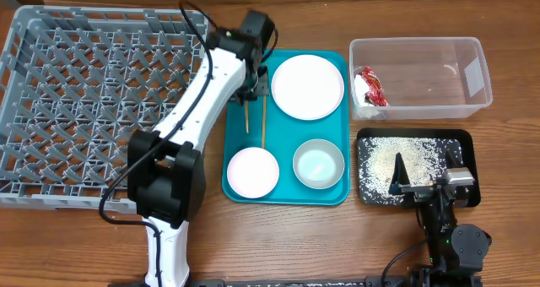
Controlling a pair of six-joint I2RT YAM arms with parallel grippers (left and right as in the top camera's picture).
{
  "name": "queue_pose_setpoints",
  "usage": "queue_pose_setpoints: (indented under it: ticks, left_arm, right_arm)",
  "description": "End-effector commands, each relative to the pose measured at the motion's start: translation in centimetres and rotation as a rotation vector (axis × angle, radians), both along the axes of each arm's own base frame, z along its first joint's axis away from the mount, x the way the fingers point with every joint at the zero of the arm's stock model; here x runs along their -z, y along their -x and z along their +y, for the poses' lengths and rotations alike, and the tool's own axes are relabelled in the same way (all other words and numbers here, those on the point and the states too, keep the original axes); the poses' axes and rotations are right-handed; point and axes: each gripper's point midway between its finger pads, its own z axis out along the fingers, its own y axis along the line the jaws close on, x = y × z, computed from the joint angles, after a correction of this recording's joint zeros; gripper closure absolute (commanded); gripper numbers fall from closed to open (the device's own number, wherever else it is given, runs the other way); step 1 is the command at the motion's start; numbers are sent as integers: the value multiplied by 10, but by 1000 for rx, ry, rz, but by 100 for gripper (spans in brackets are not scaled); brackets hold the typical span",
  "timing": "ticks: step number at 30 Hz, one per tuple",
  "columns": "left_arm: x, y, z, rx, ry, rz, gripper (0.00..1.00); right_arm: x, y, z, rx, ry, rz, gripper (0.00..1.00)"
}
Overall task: Sort waste into correct bins and load items into the dishwasher
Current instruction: 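Carry the chopstick left and drop it into the dish rack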
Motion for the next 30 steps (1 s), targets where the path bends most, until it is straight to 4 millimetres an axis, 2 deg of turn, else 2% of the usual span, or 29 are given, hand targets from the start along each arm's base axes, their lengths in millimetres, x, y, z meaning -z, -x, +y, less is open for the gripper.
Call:
queue_pose_setpoints:
  ticks: [1, 5, 8, 12, 14, 20, 24, 27, 30]
  left_arm:
    - [-33, -8, 16, -19, -56, -52, 96]
    - [-59, 10, 46, -67, -122, -3, 96]
    - [-75, 22, 72, -34, -150, 27, 96]
    - [-91, 25, 102, 31, -142, 29, 96]
    - [-92, 25, 112, 82, -91, 41, 96]
    - [-77, 21, 132, 130, -18, 64, 96]
    - [-55, 18, 140, 162, -18, 84, 96]
    - [-33, 24, 140, 158, -9, 125, 96]
    - [-15, 29, 149, 63, -42, 154, 96]
  right_arm:
    - [1, 0, 0, -3, 1, -7, 0]
    - [1, 0, 0, -3, 1, -7, 0]
    - [1, 0, 0, -3, 1, -7, 0]
    - [1, 0, 0, -3, 1, -7, 0]
    - [1, 0, 0, -2, 1, -7, 0]
    - [1, 0, 0, -3, 1, -7, 0]
    - [1, 0, 0, -3, 1, -7, 0]
    - [1, 0, 0, -3, 1, -7, 0]
    - [1, 0, 0, -3, 1, -7, 0]
